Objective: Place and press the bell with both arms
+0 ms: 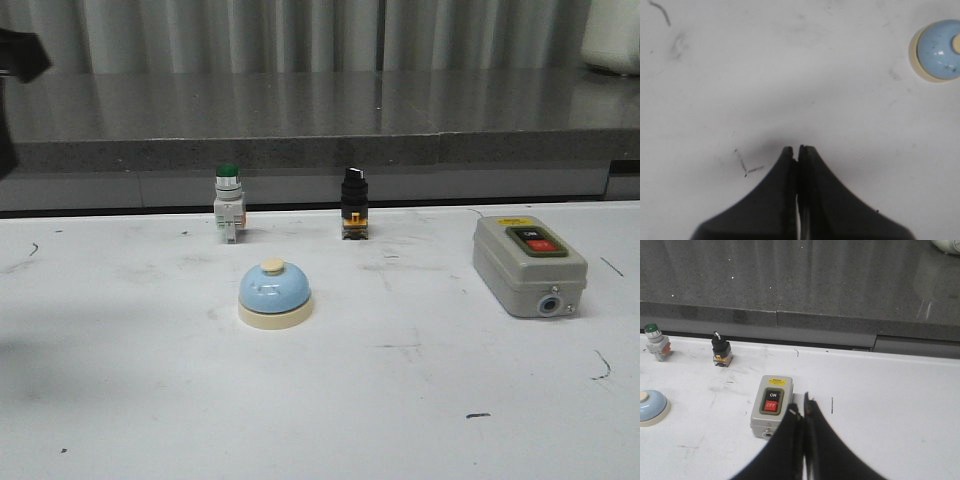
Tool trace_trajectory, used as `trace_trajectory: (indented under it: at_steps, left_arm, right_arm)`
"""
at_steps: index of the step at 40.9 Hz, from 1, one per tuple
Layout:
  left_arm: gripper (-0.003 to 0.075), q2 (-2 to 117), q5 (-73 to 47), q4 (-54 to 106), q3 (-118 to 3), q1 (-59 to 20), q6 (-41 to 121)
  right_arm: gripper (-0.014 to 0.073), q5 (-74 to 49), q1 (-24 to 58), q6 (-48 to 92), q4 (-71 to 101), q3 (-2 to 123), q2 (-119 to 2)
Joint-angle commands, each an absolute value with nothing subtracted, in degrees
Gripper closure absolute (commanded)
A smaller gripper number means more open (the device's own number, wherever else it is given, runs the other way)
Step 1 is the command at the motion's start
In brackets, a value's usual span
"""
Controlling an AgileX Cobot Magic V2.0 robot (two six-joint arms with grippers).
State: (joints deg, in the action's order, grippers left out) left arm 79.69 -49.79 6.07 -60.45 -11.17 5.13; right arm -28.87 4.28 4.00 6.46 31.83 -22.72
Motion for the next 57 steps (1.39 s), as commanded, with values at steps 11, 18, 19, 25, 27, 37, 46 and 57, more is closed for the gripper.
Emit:
trace_trajectory:
  at_steps: [11, 18, 19, 25, 27, 37, 46, 57]
  left_arm:
    - [0.074, 50.5, -36.7, 9.6, -41.0, -3.9, 5.0]
    - [0.074, 36.7, -34.3, 9.6, -34.5, -3.9, 5.0]
    - [0.074, 35.0, -33.8, 9.6, -33.5, -3.9, 5.0]
    - [0.074, 24.0, -31.2, 9.6, -28.3, -3.9, 5.0]
    - [0.074, 20.8, -30.8, 9.6, -26.8, -3.9, 5.1]
    - [0.074, 8.0, -25.6, 9.6, -22.5, -3.9, 5.1]
    - [0.074, 5.8, -25.4, 9.6, -22.4, -3.9, 5.1]
    - [0.074, 5.8, -25.4, 9.6, -22.4, -3.9, 5.1]
  right_arm:
    - [0.0661, -24.7, 4.1, 4.0, 6.7, 33.9, -23.5]
    - [0.0661, -24.7, 4.1, 4.0, 6.7, 33.9, -23.5]
    - [0.0661, -24.7, 4.1, 4.0, 6.7, 33.9, -23.5]
    - [0.0661, -24.7, 4.1, 4.0, 6.7, 33.9, -23.5]
    - [0.0661, -24.7, 4.1, 4.0, 6.7, 33.9, -23.5]
    - [0.0661, -24.7, 4.1, 4.0, 6.7, 33.9, -23.5]
    - [0.0661, -24.7, 4.1, 4.0, 7.3, 33.9, -23.5]
    - [0.0661, -17.3, 4.4, 4.1, 7.3, 34.1, -37.1]
